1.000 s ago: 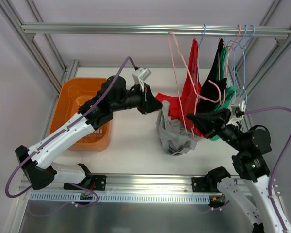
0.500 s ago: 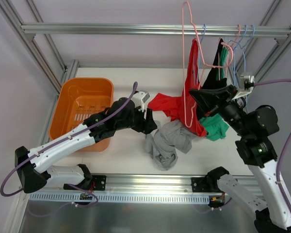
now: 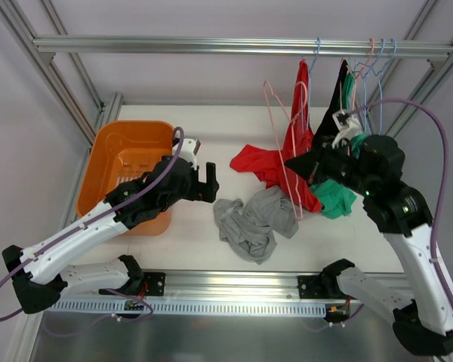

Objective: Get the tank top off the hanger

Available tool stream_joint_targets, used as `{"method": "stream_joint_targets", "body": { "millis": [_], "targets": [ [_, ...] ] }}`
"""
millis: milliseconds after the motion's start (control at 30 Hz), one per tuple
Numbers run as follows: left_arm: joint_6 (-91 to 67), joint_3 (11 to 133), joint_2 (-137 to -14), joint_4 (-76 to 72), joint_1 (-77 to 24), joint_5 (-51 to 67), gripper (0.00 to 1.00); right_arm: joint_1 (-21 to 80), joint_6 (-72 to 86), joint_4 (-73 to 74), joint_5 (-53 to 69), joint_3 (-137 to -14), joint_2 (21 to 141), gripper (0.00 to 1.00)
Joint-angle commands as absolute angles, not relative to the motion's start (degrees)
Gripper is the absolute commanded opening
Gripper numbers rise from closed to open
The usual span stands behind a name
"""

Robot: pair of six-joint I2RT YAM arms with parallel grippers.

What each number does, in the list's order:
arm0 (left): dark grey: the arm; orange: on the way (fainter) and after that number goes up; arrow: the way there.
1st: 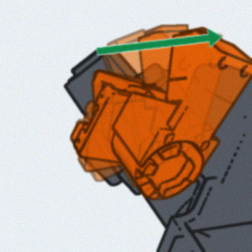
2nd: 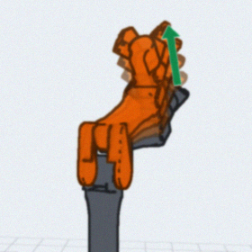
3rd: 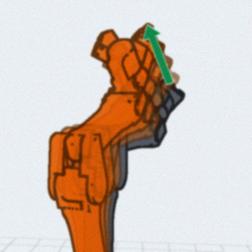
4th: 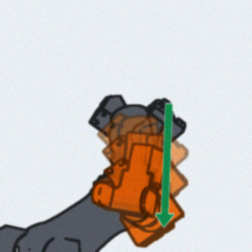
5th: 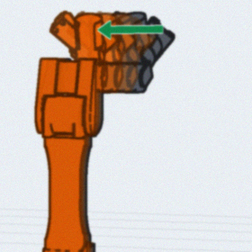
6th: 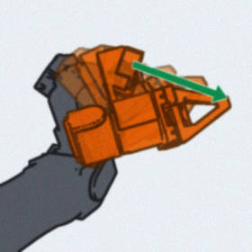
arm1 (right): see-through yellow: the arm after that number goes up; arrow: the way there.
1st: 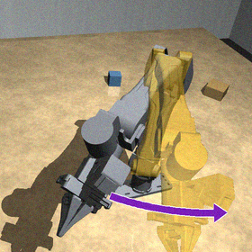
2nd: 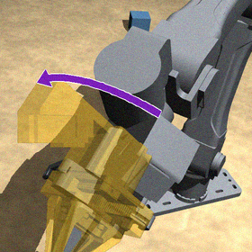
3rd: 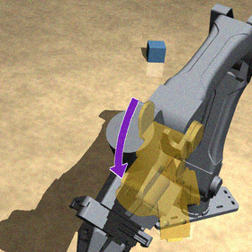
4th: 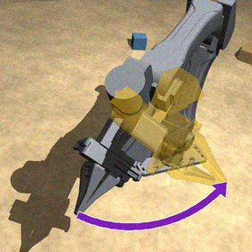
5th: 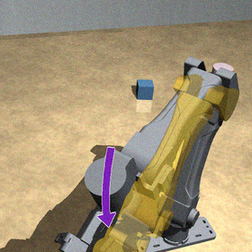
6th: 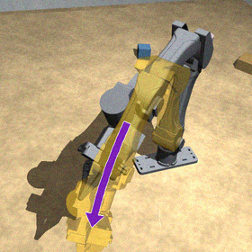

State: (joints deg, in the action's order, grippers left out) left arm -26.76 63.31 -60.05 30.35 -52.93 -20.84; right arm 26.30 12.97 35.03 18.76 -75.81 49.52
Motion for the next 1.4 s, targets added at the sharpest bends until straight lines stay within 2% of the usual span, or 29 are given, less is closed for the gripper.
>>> {"method": "stream_joint_targets", "body": {
  "millis": [0,333,500,733,867,933,967,1067,1167,1367],
  "targets": [
    [-24.88,65.48,-58.01,32.43,-52.38,-21.37,0.99,26.63,9.94,35.77,14.95,-85.38,59.21,0.00],
    [-22.24,61.88,-53.18,32.34,-52.38,-12.48,0.99,24.35,10.54,39.72,12.04,-113.98,86.47,0.00],
    [-22.67,59.94,-52.38,32.26,-52.47,-10.02,0.99,22.59,12.66,39.64,11.87,-116.63,91.84,0.00],
    [-22.06,59.41,-52.99,32.26,-52.47,-6.51,0.99,23.20,13.89,36.57,11.52,-107.50,88.60,0.00],
    [-21.54,61.08,-56.68,31.73,-53.00,-3.87,0.99,23.29,13.62,36.47,12.65,-105.82,86.14,0.46],
    [-20.74,62.05,-59.92,30.68,-54.39,-3.95,0.99,23.20,13.27,36.56,12.92,-105.38,84.73,0.58],
    [-20.31,62.22,-60.90,29.98,-54.93,-3.69,0.99,23.03,12.66,36.56,13.01,-105.21,82.81,0.76],
    [-18.81,62.49,-64.85,26.29,-57.13,-2.90,0.99,22.59,11.26,37.87,13.71,-104.15,79.11,0.99],
    [-18.02,62.49,-69.86,21.91,-58.01,-0.53,0.99,22.24,6.96,41.56,13.19,-101.96,72.79,0.99],
    [-17.23,67.14,-85.41,16.27,-61.51,-0.26,0.99,22.24,-2.89,49.56,1.86,-90.11,54.25,1.00]
  ]
}}
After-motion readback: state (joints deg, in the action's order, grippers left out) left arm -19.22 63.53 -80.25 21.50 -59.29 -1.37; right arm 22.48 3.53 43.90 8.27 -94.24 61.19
